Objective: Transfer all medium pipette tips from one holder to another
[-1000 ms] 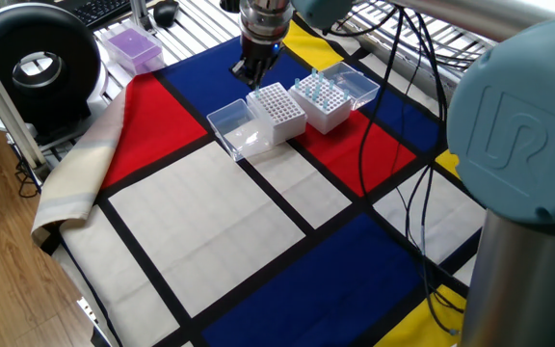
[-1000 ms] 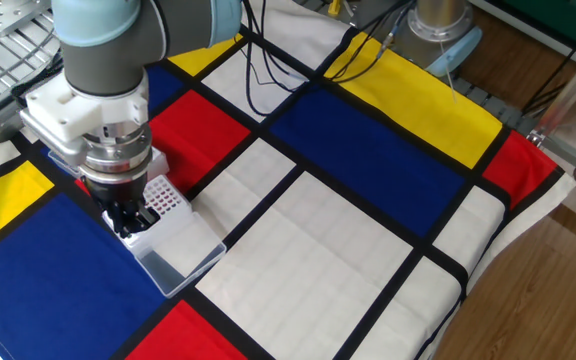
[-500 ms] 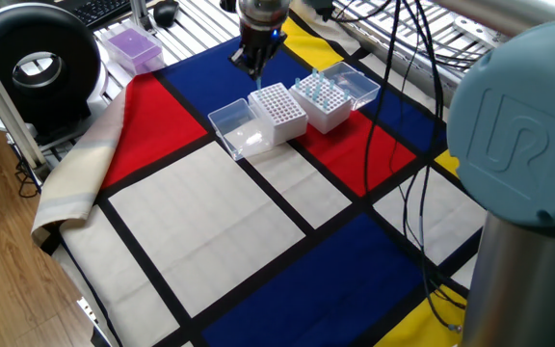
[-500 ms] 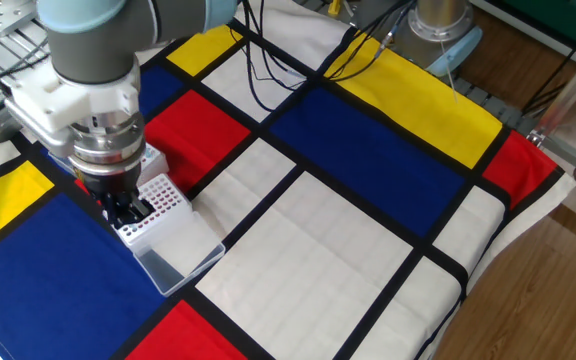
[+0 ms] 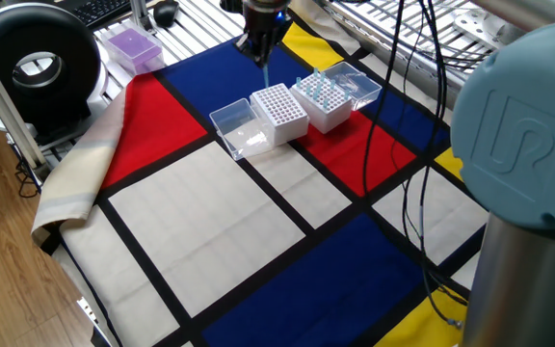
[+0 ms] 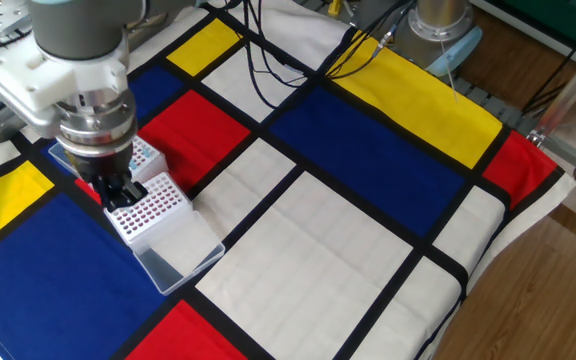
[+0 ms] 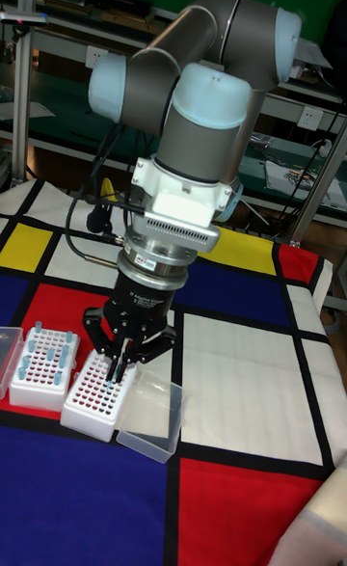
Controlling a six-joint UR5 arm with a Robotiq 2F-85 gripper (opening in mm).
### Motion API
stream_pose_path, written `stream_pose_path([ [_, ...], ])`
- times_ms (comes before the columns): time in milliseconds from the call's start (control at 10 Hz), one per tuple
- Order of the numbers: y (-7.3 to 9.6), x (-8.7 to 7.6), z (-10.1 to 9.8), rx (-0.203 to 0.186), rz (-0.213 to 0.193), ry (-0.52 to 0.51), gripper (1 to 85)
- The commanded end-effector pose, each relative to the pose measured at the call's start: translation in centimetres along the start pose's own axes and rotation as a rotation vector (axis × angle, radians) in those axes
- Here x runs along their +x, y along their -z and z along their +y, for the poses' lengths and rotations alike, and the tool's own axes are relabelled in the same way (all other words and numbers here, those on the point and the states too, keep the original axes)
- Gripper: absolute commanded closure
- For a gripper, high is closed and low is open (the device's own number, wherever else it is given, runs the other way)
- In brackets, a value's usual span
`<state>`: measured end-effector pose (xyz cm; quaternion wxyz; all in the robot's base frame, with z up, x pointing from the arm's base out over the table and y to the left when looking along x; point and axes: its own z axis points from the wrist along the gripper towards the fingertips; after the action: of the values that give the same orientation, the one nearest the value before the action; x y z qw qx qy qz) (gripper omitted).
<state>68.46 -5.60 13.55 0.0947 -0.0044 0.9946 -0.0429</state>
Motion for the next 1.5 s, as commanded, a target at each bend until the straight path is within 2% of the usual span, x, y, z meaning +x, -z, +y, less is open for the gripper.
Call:
stream_pose_path([
  [0,1.2,0.0,-1.9,0.005,0.007,0.038,76.0],
  [200,1.6,0.4,-4.1,0.001,0.012,0.08,76.3],
  [400,1.2,0.9,-5.6,-0.007,0.004,0.108,76.3],
  [600,1.3,1.1,-7.0,0.009,-0.01,0.141,76.3],
  [1400,-1.1,2.6,-10.0,-0.021,-0.045,0.191,76.7],
])
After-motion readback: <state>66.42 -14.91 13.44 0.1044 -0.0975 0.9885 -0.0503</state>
